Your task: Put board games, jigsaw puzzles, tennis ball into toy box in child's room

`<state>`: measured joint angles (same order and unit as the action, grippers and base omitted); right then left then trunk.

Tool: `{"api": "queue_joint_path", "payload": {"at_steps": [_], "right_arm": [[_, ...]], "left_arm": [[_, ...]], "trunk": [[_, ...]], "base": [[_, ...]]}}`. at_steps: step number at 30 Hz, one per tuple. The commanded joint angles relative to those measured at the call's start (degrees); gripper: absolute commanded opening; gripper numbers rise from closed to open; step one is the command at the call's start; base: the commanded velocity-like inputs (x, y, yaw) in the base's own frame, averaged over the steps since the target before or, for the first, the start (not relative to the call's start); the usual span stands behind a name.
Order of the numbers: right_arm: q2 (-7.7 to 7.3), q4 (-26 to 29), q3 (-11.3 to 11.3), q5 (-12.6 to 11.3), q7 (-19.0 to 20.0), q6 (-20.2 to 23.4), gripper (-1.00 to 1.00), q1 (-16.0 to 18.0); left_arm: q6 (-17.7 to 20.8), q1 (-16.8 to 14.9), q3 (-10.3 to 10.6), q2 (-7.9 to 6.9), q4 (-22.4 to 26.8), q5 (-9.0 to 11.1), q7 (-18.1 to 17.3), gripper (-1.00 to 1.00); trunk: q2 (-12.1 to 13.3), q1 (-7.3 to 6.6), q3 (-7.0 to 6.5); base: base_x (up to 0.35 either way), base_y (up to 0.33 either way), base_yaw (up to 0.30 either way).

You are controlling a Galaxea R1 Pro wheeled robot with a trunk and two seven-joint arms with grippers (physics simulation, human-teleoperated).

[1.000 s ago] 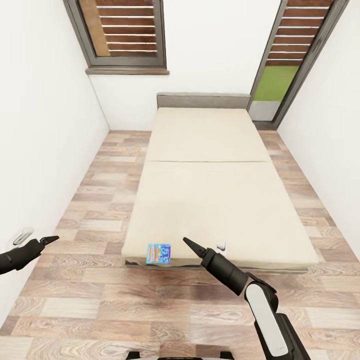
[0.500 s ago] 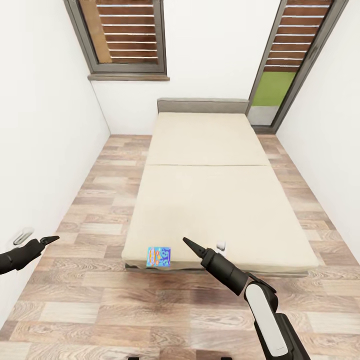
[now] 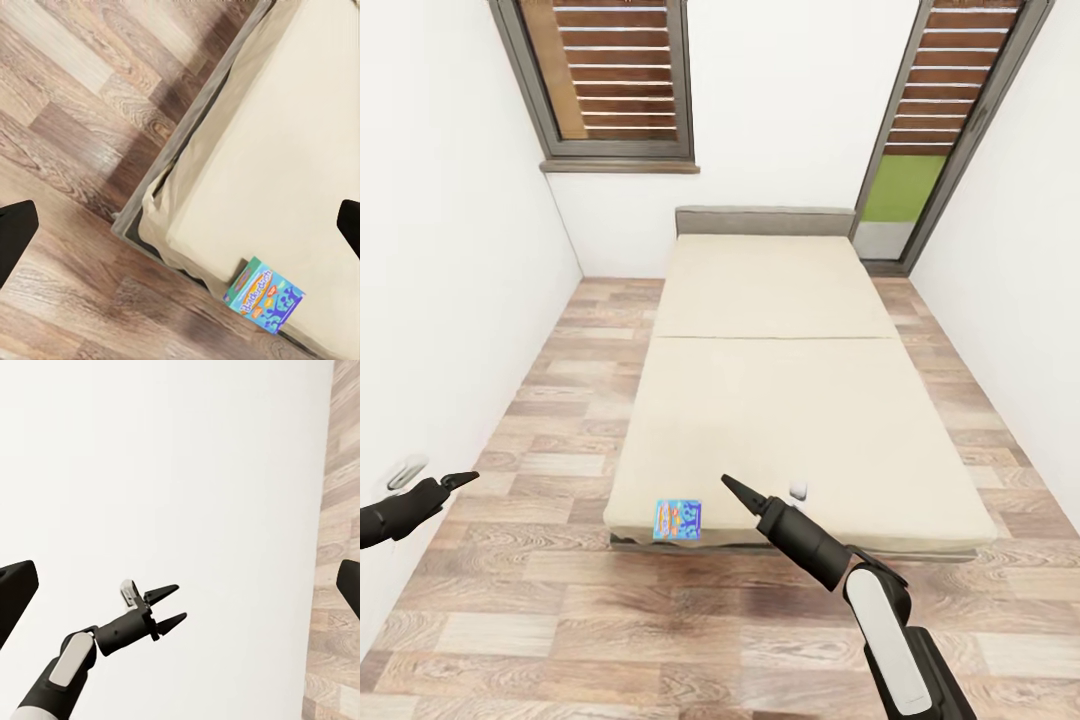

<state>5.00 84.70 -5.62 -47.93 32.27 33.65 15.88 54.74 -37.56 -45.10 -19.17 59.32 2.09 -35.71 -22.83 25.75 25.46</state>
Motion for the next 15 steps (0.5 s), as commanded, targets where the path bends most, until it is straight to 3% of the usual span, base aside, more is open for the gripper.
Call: {"api": "queue_joint_path", "payload": {"at_steps": [1, 15], "right_arm": [[0.02, 0.0, 0.0, -0.4, -0.3, 0.4, 1.0, 0.0], [0.01, 0.0, -0.1, -0.5, -1.8, 0.4, 1.0, 0.0]], "left_arm": [[0.5, -0.1, -0.1, 0.01, 0.0, 0.2, -0.1, 1.0], [0.5, 0.0, 0.0, 0.08, 0.0, 0.2, -0.1, 1.0]], "trunk": [[-0.1, 0.03, -0.01], [-0.1, 0.03, -1.34]], "base": [[0.0, 0.0, 0.0], [0.0, 0.0, 0.0]]}}
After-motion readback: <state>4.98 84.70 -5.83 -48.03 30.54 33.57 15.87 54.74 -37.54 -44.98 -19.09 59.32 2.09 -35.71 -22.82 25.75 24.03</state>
